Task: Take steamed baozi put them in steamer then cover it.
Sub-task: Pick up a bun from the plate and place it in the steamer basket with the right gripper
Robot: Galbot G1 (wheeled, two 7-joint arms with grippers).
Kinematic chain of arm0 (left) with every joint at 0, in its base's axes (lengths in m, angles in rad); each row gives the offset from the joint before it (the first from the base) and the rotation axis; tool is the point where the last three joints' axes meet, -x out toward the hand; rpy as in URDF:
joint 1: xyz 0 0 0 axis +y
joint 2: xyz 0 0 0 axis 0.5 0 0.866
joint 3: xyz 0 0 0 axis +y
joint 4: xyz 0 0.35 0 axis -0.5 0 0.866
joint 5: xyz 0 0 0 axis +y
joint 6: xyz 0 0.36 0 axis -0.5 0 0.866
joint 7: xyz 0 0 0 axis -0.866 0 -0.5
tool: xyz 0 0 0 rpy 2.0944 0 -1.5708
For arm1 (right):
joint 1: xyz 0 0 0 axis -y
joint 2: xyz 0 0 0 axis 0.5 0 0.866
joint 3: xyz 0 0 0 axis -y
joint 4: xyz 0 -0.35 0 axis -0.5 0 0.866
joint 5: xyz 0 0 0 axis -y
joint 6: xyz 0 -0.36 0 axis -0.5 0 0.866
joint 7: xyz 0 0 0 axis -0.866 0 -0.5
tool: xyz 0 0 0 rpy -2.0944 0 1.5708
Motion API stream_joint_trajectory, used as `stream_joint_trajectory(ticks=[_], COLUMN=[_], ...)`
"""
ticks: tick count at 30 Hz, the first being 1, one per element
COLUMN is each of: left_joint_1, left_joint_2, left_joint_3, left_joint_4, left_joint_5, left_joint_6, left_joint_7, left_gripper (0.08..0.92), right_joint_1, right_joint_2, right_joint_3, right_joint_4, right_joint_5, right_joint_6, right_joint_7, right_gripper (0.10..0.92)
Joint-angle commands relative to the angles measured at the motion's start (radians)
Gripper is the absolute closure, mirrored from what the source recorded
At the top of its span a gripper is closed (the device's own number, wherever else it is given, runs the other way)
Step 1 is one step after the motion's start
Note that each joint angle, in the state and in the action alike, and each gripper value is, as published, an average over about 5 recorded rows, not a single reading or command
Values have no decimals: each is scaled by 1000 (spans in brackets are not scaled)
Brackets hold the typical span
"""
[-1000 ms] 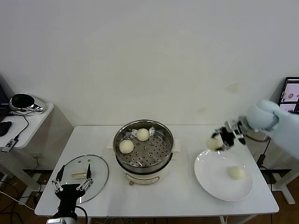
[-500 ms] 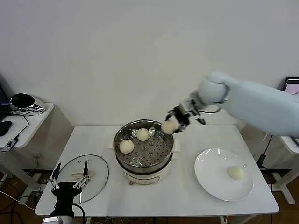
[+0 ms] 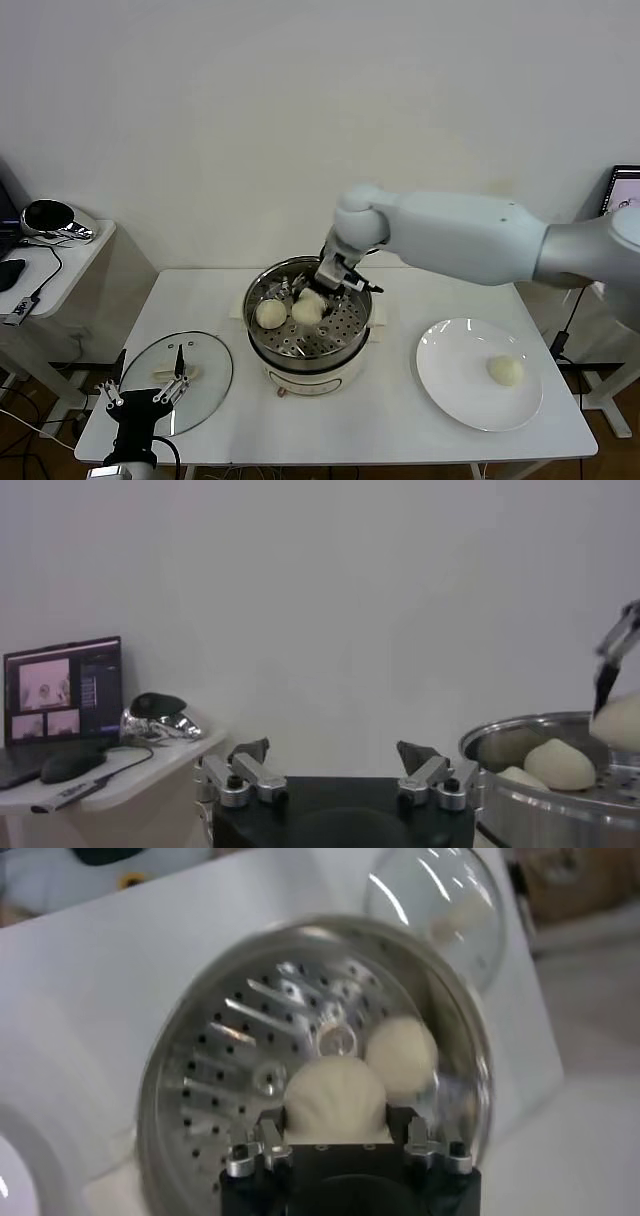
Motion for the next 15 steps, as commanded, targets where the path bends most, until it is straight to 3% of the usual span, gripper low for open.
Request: stream_joint_trajectory(ticks=[1,11,15], left_joint_1=[0,4,3], left_joint_2=[-2,-7,-7], left_joint_3=[1,4,5], left_joint_4=[-4,-5,-3], left_joint_5=[-1,-1,-1], left_joint_6=[1,-3,-4], left_joint_7=[0,-2,-2], left_gripper=[177,177,177], right_joint_1=[-19,-38,-32], right_joint_2=[106,114,107], right_joint_3=[-50,-58,-59], right_joint_4=[-30,-39,-29], right_joint_5=[-89,-121,-102], right_joint_6=[113,110,101], right_joint_7=[2,-18,-21], right_gripper=[406,406,347])
